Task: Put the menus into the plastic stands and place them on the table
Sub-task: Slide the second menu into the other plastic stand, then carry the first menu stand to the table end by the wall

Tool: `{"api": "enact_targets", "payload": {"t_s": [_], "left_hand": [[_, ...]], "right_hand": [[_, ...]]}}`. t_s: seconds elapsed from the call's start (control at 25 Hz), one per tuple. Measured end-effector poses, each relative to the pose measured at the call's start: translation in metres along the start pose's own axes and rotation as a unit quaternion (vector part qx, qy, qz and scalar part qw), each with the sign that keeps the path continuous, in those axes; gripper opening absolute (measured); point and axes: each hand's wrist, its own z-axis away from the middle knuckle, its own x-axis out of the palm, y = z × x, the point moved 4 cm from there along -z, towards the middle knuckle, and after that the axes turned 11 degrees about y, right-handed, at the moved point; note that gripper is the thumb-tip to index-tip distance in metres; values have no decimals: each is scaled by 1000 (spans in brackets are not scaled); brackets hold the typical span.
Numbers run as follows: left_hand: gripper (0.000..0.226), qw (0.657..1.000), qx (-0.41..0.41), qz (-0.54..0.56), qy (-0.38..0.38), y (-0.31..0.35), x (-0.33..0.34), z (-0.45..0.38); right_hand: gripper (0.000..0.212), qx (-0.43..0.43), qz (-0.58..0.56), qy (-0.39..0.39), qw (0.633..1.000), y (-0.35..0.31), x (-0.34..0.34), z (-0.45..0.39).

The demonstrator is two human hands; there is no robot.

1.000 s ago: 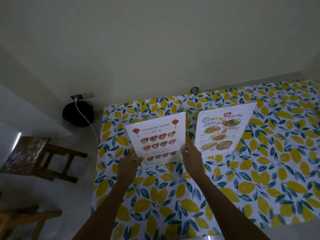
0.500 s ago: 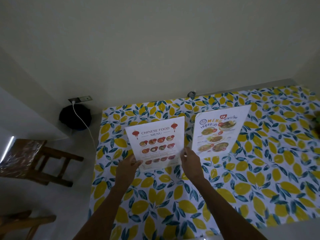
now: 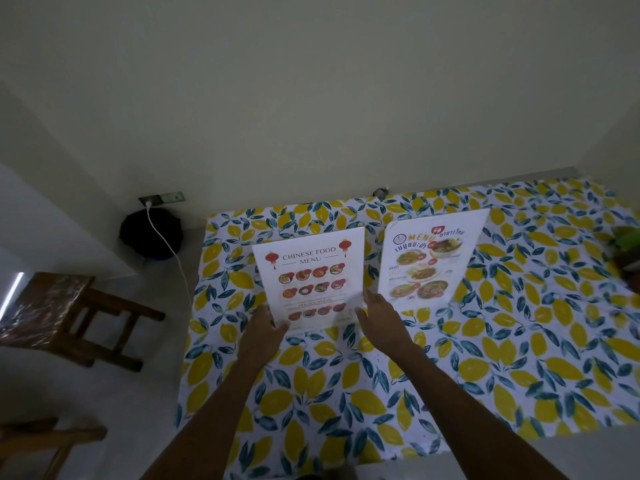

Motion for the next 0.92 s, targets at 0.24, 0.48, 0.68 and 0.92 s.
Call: {"api": "enact_targets", "payload": {"t_s": [0.24, 0.48, 0.68, 0.92], "left_hand": [[60, 974, -4, -211, -86, 6, 20, 35], [36, 977, 61, -190, -79, 92, 78, 66], [52, 985, 43, -158, -48, 150, 131, 80], [42, 997, -25, -63, 39, 195, 162, 77]], "right_hand": [[56, -41, 126, -17, 991, 53, -42, 11], [52, 6, 189, -18, 982, 121, -83, 14], [59, 36, 179, -13, 983, 170, -108, -8], [70, 30, 84, -2, 996, 199, -122, -51]]}}
